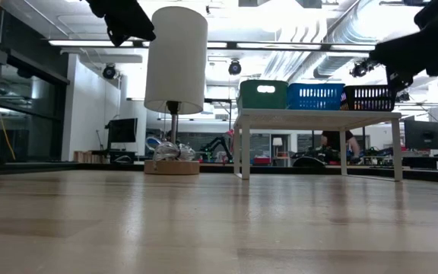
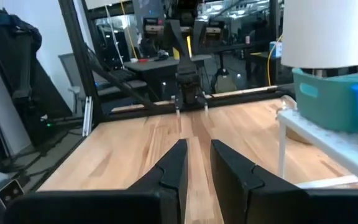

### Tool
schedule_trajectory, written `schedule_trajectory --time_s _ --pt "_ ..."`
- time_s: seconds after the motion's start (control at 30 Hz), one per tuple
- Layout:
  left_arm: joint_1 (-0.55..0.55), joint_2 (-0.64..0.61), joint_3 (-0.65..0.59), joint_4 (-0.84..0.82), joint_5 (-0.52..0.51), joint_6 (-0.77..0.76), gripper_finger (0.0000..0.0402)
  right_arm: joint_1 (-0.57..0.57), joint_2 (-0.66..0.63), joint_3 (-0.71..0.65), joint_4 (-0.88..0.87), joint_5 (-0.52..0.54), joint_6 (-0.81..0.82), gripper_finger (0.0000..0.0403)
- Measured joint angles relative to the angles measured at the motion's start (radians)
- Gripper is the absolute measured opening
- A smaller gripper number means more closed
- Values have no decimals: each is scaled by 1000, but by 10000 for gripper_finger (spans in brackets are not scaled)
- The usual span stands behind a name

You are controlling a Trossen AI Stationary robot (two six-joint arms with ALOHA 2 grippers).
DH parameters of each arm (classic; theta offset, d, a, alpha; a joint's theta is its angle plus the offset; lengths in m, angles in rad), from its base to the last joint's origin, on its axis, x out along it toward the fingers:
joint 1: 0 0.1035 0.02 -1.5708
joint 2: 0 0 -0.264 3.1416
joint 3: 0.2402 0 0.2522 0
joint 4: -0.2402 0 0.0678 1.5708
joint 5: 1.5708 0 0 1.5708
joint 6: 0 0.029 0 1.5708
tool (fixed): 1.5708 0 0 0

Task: Pick & Place Office Desk Supplies
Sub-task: Return to Home Position

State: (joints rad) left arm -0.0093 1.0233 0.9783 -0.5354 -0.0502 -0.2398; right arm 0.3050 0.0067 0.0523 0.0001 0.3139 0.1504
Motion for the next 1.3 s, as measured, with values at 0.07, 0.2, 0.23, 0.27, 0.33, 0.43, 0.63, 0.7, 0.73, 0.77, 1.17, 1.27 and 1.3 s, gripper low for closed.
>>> schedule_trajectory --time_s 0.07,0.2,0.23,0.27,0.33,0.43,0.63,0.7,0.73,0.77,1.17,1.27,1.3 --pt "0 0 0 0 0 0 95 0 0 -30 40 -3 3 58" --pt "0 0 0 1 0 0 95 0 8 -43 70 -5 8 58" --pt "0 0 0 1 0 0 95 0 10 -43 69 -4 9 58" --pt "0 0 0 1 0 0 95 0 8 -43 69 -4 9 58" --pt "0 0 0 2 0 0 95 0 9 -44 68 -9 13 58" --pt "0 0 0 1 0 0 95 0 12 -44 62 -35 17 58" --pt "0 0 0 2 0 0 95 0 19 -44 48 -115 37 58" --pt "0 0 0 2 0 0 95 0 19 -44 45 -135 37 58" --pt "0 0 0 2 0 0 95 0 19 -44 43 -150 39 58" --pt "0 0 0 2 0 0 95 0 19 -44 41 -166 41 58" --pt "0 0 0 2 0 0 95 0 18 -45 21 -272 82 58" --pt "0 0 0 2 0 0 95 0 18 -45 20 -277 89 58" --pt "0 0 0 2 0 0 95 0 18 -45 18 -285 89 58"
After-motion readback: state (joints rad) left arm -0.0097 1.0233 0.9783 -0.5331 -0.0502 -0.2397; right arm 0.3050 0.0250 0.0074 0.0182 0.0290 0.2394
